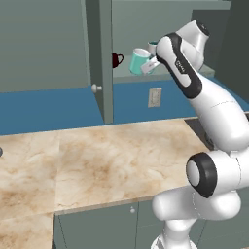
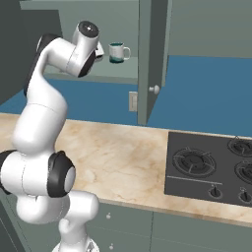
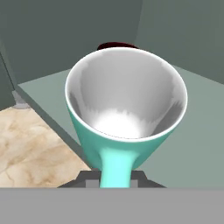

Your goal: Pick the mug on the counter and place it in the cabinet with the handle facing the right, like the mugs already inside.

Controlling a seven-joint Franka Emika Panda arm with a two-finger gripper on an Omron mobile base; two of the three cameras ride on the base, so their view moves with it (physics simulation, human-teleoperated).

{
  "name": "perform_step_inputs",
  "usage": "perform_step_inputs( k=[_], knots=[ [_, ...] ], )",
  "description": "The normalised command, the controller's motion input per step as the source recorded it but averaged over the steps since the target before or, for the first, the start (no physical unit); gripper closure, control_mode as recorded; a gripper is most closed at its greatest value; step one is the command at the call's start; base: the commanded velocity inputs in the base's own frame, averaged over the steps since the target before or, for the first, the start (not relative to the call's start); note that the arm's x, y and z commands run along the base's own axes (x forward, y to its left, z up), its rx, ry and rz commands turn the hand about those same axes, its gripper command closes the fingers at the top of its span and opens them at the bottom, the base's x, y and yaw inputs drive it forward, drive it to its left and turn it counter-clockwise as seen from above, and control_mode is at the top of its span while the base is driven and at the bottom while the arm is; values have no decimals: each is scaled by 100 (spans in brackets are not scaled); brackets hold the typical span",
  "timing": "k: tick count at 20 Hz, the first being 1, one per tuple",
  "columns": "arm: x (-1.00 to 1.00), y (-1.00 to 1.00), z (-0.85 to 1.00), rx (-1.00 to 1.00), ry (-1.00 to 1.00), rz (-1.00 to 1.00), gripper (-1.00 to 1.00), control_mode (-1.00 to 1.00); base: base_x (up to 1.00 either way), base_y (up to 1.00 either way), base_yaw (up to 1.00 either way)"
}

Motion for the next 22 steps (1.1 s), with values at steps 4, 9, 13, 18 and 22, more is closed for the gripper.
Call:
perform_step_inputs(
  k=[4, 9, 13, 18, 22],
  knots=[
    [23, -1, -2, 0, 0, 2, 100, -100, 0, 0, 0],
    [22, 0, -6, 0, 0, 3, 100, -100, 0, 0, 0],
    [25, 0, -17, 0, 0, 3, 100, -100, 0, 0, 0],
    [18, 0, -17, 0, 0, 2, 100, -100, 0, 0, 0],
    [10, -4, -9, 0, 0, 0, 100, -100, 0, 0, 0]
  ],
)
